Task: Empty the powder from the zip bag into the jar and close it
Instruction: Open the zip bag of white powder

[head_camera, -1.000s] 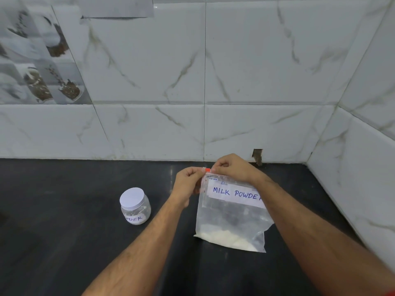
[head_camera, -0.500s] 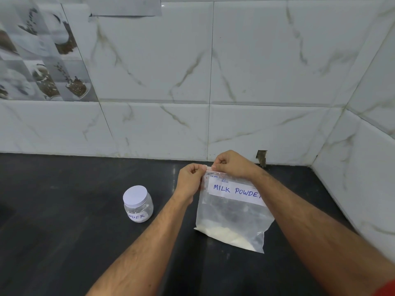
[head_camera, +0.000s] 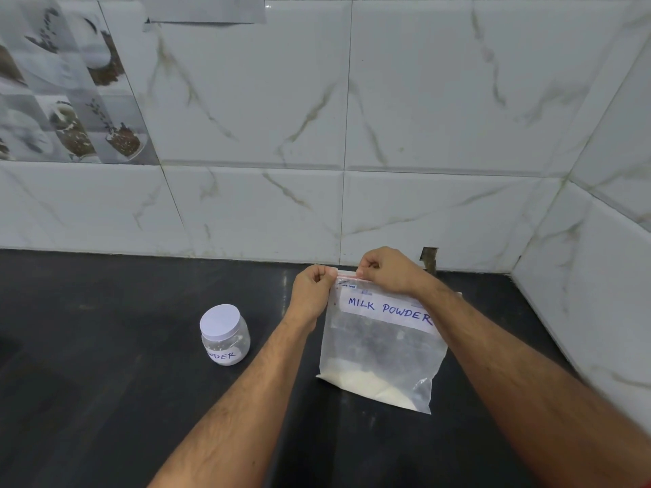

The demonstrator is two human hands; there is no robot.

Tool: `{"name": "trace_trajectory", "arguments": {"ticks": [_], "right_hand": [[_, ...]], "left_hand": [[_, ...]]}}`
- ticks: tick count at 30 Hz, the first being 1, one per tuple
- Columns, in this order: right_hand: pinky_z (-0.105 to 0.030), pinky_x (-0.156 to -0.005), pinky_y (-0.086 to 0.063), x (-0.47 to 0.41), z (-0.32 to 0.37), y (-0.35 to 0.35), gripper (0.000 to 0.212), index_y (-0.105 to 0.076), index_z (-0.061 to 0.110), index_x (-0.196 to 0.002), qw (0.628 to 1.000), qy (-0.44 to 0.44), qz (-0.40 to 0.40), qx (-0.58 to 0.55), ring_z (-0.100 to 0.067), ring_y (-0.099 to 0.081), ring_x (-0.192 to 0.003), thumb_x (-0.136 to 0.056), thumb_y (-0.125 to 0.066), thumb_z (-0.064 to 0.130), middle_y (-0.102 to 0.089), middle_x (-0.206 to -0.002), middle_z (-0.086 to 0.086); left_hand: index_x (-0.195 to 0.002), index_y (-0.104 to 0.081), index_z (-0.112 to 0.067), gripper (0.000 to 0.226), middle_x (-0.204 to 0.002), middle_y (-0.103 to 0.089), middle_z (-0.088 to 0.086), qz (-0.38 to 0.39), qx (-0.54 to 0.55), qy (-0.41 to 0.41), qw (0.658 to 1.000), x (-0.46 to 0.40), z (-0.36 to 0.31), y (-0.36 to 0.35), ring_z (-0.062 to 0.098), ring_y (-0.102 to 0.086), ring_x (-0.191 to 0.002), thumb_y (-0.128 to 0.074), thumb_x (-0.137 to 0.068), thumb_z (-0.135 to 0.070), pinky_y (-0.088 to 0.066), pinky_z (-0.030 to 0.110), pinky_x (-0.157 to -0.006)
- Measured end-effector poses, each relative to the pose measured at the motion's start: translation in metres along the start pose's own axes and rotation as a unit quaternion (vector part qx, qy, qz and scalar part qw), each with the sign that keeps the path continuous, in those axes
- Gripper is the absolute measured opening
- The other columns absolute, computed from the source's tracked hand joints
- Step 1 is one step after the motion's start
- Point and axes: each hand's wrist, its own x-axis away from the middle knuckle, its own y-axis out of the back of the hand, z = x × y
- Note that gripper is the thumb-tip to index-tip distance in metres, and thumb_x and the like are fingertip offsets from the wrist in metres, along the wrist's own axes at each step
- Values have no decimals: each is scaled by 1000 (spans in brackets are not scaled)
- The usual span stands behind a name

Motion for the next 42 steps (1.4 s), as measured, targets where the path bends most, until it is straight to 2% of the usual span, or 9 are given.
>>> {"name": "trace_trajectory", "arguments": {"ticks": [4, 10, 21, 25, 28, 32, 34, 37, 42], "right_hand": [[-29, -75, -46, 6, -3, 2, 13, -69, 15, -83, 1000, -13, -7, -3, -19, -62, -87, -93, -65, 23, -69, -89, -2], [-26, -67, -40, 16, -7, 6, 14, -66, 18, -79, 999, -24, -22, 4, -15, -58, -82, -92, -65, 23, -65, -84, 3], [-22, -62, -40, 31, -15, 21, 17, -65, 18, -75, 998, -28, -45, 25, -12, -57, -76, -91, -66, 22, -65, -79, 6], [-27, -68, -42, 37, -18, 29, 16, -65, 17, -75, 998, -41, -49, 27, -15, -59, -78, -91, -65, 21, -66, -81, 4], [-27, -71, -42, 40, -19, 32, 14, -67, 14, -78, 997, -46, -54, 36, -15, -60, -80, -91, -64, 21, -67, -83, 3], [-21, -63, -39, 44, -24, 38, 15, -66, 15, -79, 995, -55, -63, 48, -8, -56, -74, -92, -63, 20, -63, -78, 10], [-20, -62, -40, 46, -29, 42, 15, -65, 15, -78, 995, -63, -66, 48, -10, -57, -74, -92, -63, 20, -63, -77, 9], [-26, -66, -40, 50, -35, 47, 15, -65, 15, -78, 994, -70, -67, 56, -14, -58, -77, -92, -63, 20, -64, -78, 6], [-27, -71, -40, 56, -39, 54, 13, -68, 11, -80, 993, -69, -78, 47, -16, -59, -80, -91, -64, 17, -66, -82, 2]], "left_hand": [[-89, -66, -4, 20, -78, -66, 3, -9, -6, -3, 1000, 0, 2, 2, 7, -55, -64, -57, -99, -18, -45, 10, -55], [-79, -64, -12, 21, -75, -64, -1, -14, -7, -6, 1000, -2, 3, 4, 7, -53, -64, -58, -99, -18, -45, 20, -64], [-81, -64, -11, 21, -79, -63, 4, -19, -31, -12, 999, -9, 0, 10, 12, -52, -70, -57, -99, -20, -45, 25, -70], [-80, -64, -12, 22, -78, -64, 1, -21, -40, -13, 999, -13, -1, 15, 11, -53, -70, -57, -99, -19, -45, 23, -67], [-80, -63, -13, 21, -80, -66, 2, -14, -38, -12, 999, -15, -1, 17, 13, -56, -74, -56, -100, -19, -48, 24, -72], [-81, -63, -12, 21, -81, -65, 3, -26, -40, -17, 999, -19, -3, 21, 13, -57, -75, -56, -100, -19, -48, 24, -72], [-82, -63, -12, 21, -81, -65, 2, -25, -45, -19, 998, -21, -4, 23, 13, -58, -75, -55, -100, -19, -49, 24, -72], [-83, -63, -11, 20, -79, -64, 3, -23, -51, -24, 998, -22, -6, 25, 13, -56, -73, -55, -100, -18, -49, 26, -72], [-89, -64, -10, 18, -81, -64, 4, -25, -59, -27, 998, -24, -10, 29, 14, -57, -75, -54, -101, -17, -49, 25, -72]]}}
